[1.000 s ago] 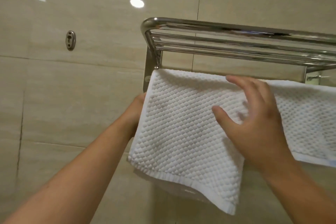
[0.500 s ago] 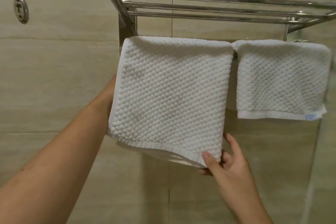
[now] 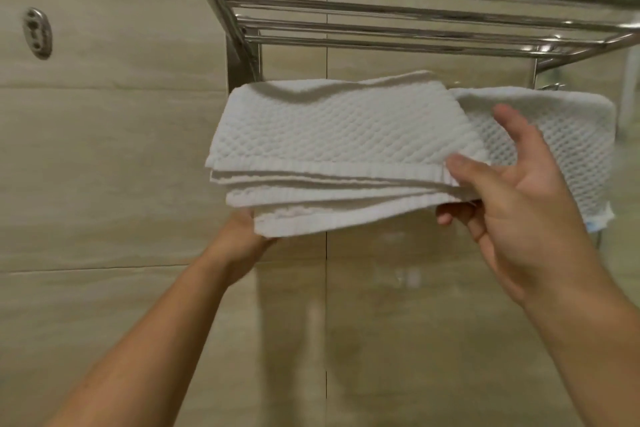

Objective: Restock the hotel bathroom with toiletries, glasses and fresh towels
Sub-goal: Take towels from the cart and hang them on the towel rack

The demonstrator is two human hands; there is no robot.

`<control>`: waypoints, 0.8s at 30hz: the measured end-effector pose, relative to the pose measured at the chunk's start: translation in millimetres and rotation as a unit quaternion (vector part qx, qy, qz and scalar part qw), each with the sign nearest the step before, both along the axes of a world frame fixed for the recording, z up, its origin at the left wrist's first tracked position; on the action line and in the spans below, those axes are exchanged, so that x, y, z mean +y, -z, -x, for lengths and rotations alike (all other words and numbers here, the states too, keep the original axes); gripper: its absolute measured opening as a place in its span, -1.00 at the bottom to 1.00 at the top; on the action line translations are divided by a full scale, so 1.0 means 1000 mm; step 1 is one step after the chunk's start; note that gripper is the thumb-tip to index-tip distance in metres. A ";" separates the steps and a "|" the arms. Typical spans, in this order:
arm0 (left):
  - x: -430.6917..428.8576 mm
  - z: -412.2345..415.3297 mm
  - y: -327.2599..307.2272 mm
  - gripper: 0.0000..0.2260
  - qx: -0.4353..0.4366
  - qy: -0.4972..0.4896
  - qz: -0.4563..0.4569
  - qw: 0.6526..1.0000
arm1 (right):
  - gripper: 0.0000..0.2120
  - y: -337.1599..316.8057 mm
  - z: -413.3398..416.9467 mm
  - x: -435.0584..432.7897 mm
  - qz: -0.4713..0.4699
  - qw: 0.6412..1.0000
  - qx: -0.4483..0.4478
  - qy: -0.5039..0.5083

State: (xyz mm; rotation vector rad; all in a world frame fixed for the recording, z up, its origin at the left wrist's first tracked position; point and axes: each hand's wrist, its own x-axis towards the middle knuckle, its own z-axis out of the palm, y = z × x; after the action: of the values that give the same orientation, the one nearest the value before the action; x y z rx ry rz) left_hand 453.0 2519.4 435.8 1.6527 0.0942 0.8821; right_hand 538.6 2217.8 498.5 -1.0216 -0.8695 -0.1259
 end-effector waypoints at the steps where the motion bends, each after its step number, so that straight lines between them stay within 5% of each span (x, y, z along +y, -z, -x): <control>1: -0.001 -0.004 0.005 -0.58 0.001 0.005 0.015 1.000 | -0.40 -0.009 -0.005 0.003 0.012 1.000 -0.010 0.009; 9: 0.026 0.009 0.030 -0.82 0.004 -0.072 0.080 0.994 | -0.28 -0.032 -0.036 0.025 0.125 0.987 -0.063 0.075; 15: -0.004 0.029 0.026 -0.74 0.046 0.012 0.088 0.995 | -0.32 0.006 -0.030 0.038 0.136 0.980 -0.080 0.119; 24: -0.041 0.048 -0.005 -0.61 -0.048 0.057 0.113 0.991 | -0.38 0.069 -0.027 0.046 0.056 0.994 -0.001 0.098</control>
State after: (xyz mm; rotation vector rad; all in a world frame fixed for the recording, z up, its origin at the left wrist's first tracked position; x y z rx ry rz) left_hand 405.4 2478.4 440.9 1.3893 0.0306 0.8309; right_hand 565.9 2264.3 429.4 -1.2123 -0.7835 -0.2460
